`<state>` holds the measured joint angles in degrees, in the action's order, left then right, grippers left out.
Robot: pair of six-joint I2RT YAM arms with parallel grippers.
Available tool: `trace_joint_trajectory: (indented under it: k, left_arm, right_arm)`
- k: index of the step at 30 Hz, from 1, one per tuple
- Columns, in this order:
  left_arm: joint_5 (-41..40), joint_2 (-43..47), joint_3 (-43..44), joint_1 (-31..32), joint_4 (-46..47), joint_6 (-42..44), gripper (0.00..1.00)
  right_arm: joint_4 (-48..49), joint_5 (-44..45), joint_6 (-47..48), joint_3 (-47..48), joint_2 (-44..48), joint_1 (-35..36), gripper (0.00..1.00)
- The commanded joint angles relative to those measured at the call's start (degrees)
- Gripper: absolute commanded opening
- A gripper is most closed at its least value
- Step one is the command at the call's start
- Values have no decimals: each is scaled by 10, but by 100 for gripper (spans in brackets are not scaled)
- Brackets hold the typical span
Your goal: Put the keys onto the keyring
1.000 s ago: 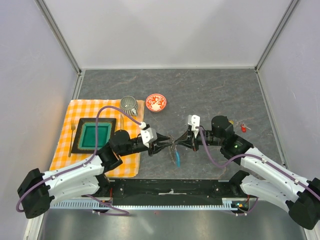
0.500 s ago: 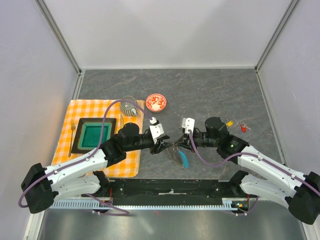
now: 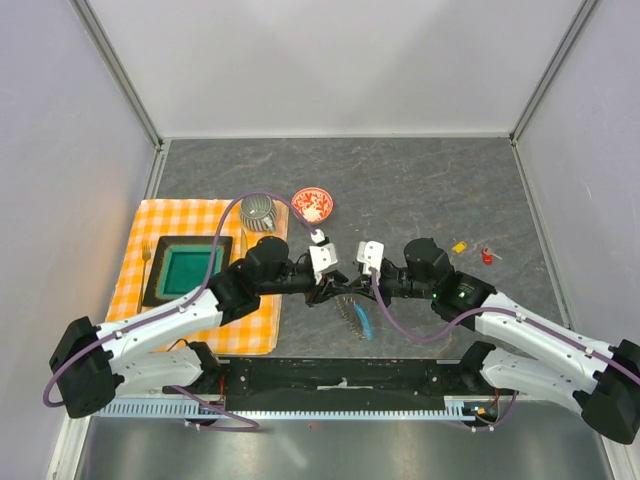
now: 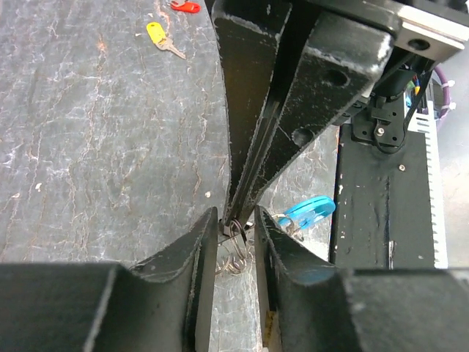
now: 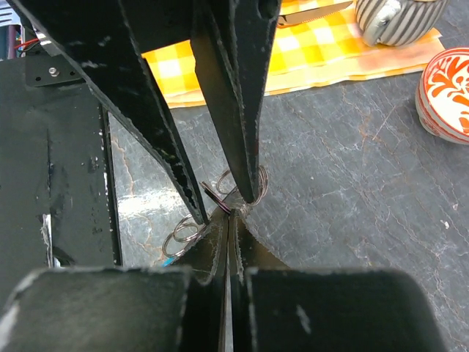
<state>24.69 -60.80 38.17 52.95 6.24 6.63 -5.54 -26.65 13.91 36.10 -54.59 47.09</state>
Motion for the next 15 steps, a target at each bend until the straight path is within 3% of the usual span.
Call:
trace_joint_trajectory:
  k: [1, 15]
  left_arm:
    - [21, -20, 37, -2, -29, -7, 30]
    - [11, -34, 62, -2, -92, 6, 16]
  right_arm:
    - [-3, 17, 13, 27, 5, 10, 0]
    - [-3, 24, 16, 24, 8, 17, 0]
